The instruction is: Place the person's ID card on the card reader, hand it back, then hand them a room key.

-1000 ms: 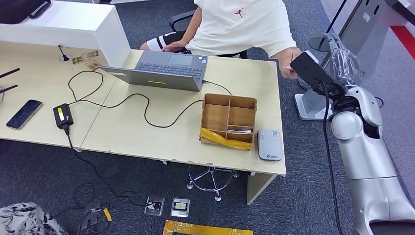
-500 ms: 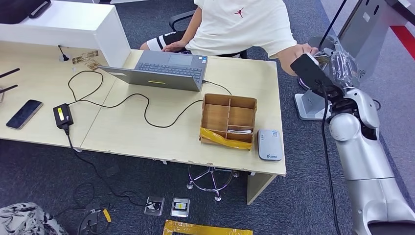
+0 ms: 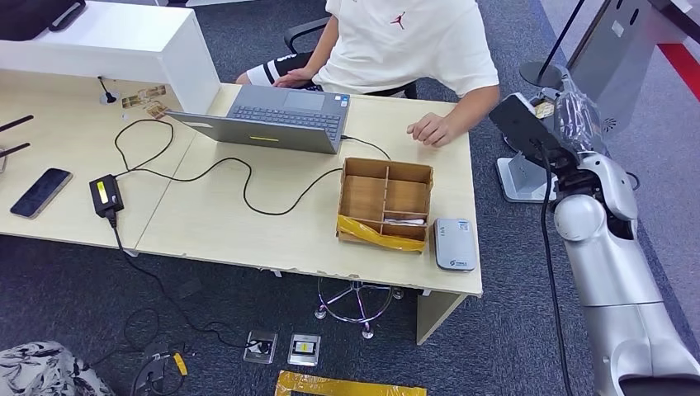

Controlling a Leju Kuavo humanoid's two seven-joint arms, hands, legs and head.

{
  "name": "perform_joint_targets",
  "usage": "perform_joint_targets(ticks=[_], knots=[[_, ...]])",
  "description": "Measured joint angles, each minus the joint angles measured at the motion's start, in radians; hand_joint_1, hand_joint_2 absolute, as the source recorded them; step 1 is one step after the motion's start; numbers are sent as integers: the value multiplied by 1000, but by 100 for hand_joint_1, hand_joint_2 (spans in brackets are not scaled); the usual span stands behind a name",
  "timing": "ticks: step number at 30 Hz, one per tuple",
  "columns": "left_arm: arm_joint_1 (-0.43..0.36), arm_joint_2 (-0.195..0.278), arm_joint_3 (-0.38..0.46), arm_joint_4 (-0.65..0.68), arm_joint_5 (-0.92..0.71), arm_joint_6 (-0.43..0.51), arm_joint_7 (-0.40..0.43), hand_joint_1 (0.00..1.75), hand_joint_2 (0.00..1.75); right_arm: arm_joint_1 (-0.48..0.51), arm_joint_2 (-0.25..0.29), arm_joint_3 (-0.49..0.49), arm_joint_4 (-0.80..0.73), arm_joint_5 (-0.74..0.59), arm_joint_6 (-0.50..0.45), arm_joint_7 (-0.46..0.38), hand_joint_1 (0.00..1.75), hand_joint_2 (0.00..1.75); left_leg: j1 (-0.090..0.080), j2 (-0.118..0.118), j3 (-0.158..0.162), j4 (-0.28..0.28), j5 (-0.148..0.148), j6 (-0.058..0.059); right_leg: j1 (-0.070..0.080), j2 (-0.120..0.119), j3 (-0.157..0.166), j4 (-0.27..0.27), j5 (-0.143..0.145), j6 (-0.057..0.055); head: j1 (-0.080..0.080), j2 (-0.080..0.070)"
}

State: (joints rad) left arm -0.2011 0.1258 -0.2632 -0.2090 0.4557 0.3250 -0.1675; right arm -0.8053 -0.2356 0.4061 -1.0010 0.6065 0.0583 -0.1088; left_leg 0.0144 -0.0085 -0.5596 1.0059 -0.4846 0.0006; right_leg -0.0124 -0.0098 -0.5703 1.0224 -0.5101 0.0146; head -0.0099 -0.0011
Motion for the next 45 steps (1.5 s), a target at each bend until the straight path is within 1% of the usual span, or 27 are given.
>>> perform_joint_targets(ticks=[8, 17, 24, 45], knots=[[3, 1, 0, 0, 5, 0, 0, 0, 175, 34, -3, -2, 1, -15, -24, 11, 175, 175, 0, 0, 0, 0, 0, 0, 0, 0, 0, 0, 0, 0, 0, 0], [7, 1, 0, 0, 12, 8, 0, 0, 175, 134, -6, -3, 41, -3, -120, 1, 175, 175, 0, 0, 0, 0, 0, 0, 0, 0, 0, 0, 0, 0, 0, 0], [9, 1, 0, 0, 18, 11, 0, 0, 175, 186, 0, -4, 80, -6, -136, -6, 175, 175, 0, 0, 0, 0, 0, 0, 0, 0, 0, 0, 0, 0, 0, 0], [11, 1, 0, 0, 16, 9, 0, 0, 175, 303, 82, 1, 147, 18, -136, 1, 175, 175, 0, 0, 0, 0, 0, 0, 0, 0, 0, 0, 0, 0, 0, 0]])
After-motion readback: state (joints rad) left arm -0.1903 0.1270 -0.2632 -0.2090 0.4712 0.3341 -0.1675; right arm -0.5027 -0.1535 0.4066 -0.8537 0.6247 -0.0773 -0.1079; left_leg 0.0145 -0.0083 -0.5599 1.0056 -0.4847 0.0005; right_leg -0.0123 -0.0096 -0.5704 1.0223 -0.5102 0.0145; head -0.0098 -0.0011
